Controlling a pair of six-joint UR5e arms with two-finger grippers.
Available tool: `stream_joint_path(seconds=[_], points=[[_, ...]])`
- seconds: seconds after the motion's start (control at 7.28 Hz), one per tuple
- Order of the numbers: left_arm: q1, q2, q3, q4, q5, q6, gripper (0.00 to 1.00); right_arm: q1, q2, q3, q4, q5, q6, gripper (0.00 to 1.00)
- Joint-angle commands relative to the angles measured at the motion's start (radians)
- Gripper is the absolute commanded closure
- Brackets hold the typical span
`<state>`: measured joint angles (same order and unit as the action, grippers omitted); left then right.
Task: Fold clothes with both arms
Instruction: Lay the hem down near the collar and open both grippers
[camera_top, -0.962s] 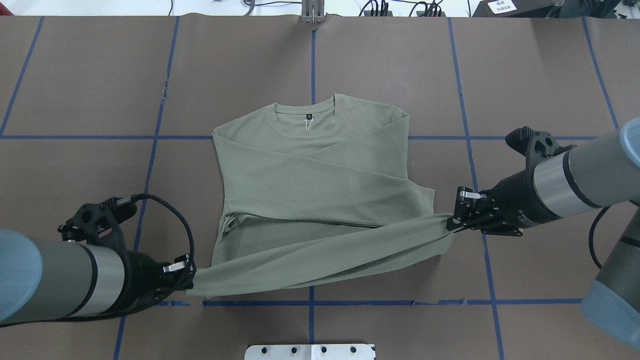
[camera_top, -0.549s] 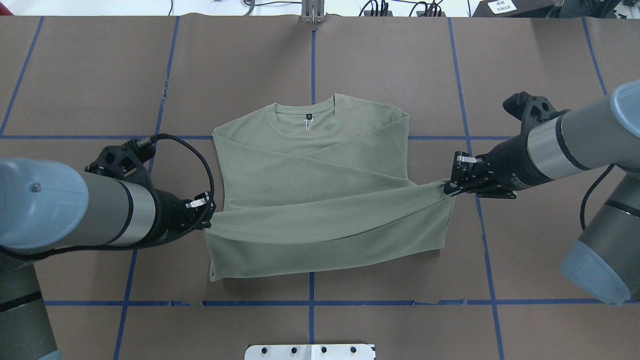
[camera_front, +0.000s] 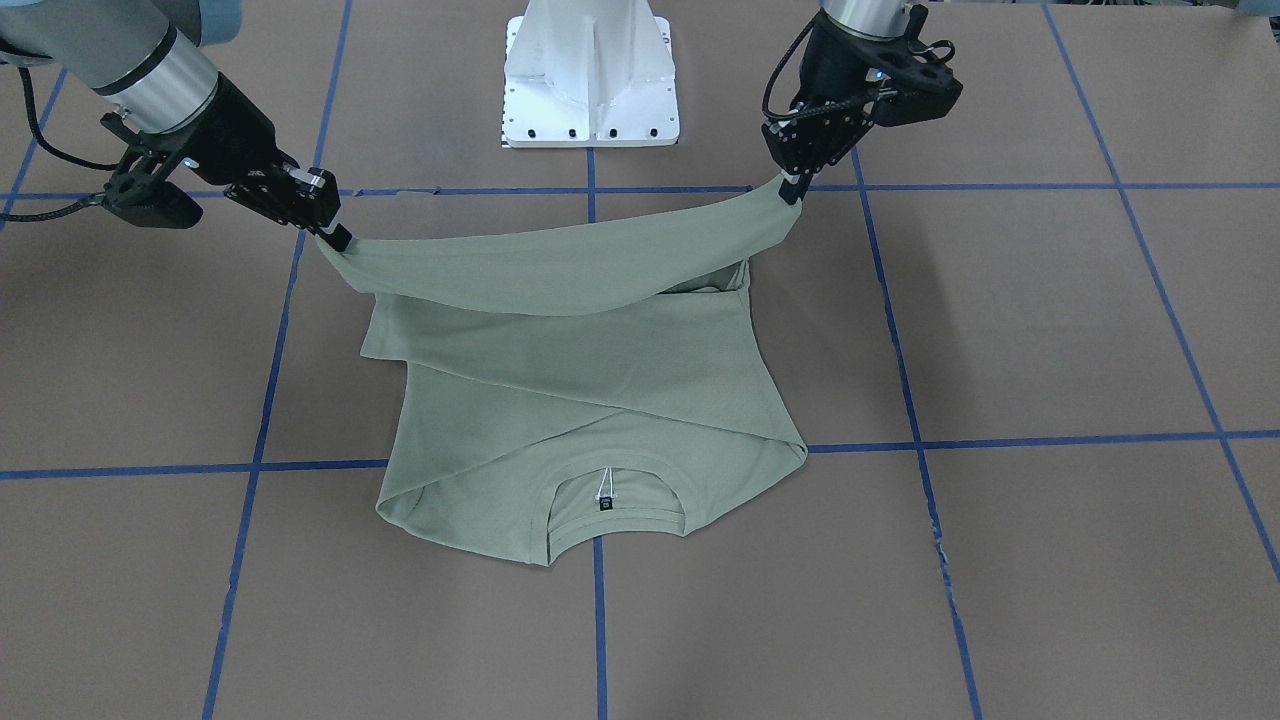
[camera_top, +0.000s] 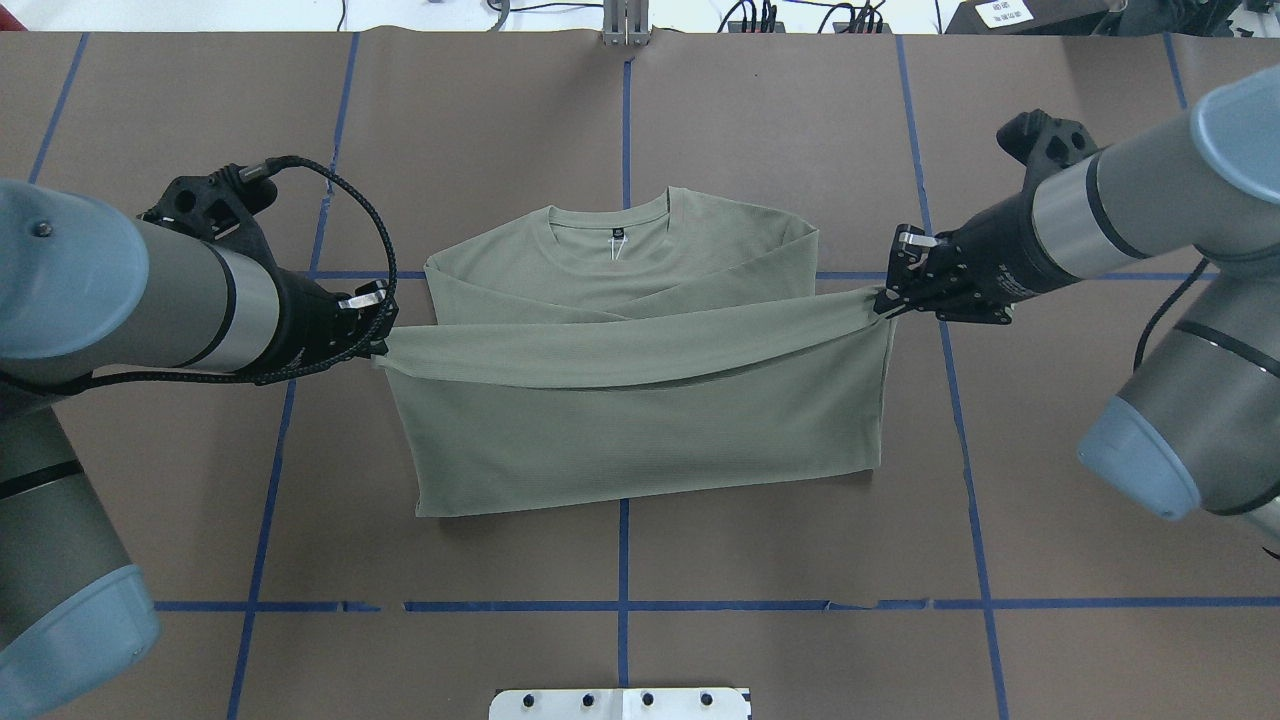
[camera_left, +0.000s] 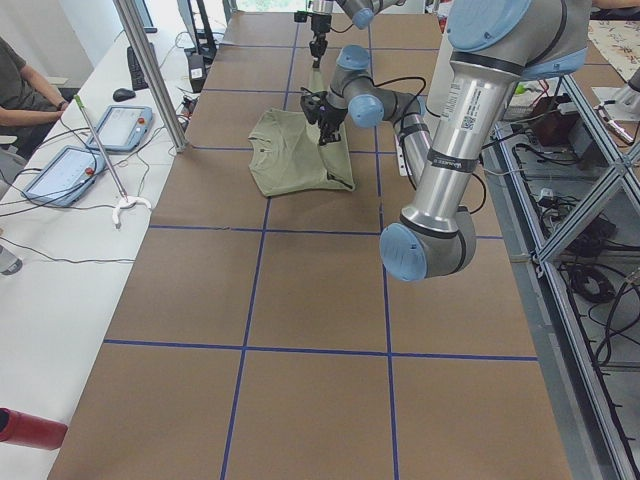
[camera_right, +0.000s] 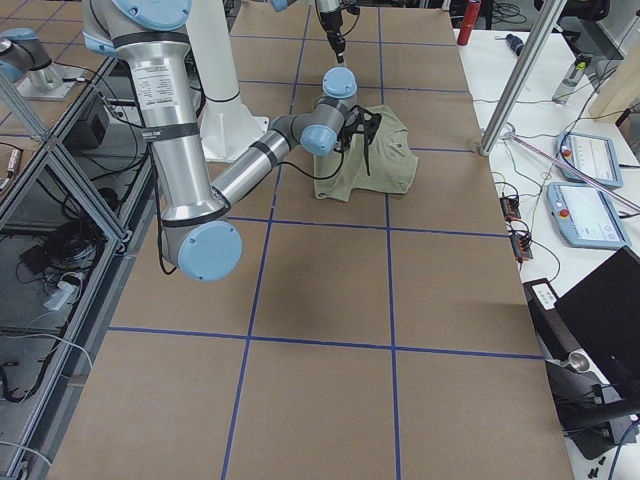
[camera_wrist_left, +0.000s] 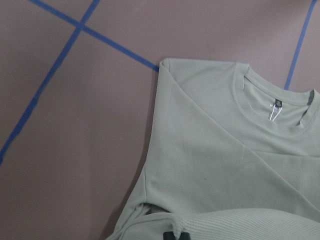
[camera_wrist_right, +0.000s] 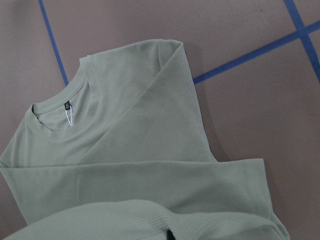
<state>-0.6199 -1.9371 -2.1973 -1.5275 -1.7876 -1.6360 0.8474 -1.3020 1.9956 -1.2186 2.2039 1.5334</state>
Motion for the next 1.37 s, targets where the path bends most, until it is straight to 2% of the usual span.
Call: stream_joint_path(seconds=[0.0,0.69,0.96,1.24], points=[[-0.035,-0.045,0.086,-0.010,0.001,0.008,1.00,0.022,0.110,-0.127,-0.001,0.000,-0.002,1.00],[-0.104,-0.074,0.413,-0.310,0.002,0.102,1.00,0.074,0.220,-0.386,0.004,0.002,-0.105,1.00],[-0.106,-0.086,0.444,-0.336,0.002,0.110,1.00,0.079,0.286,-0.467,0.004,0.002,-0.118,1.00],[-0.118,-0.132,0.525,-0.336,0.004,0.110,1.00,0.078,0.328,-0.523,0.004,0.000,-0.119,1.00]])
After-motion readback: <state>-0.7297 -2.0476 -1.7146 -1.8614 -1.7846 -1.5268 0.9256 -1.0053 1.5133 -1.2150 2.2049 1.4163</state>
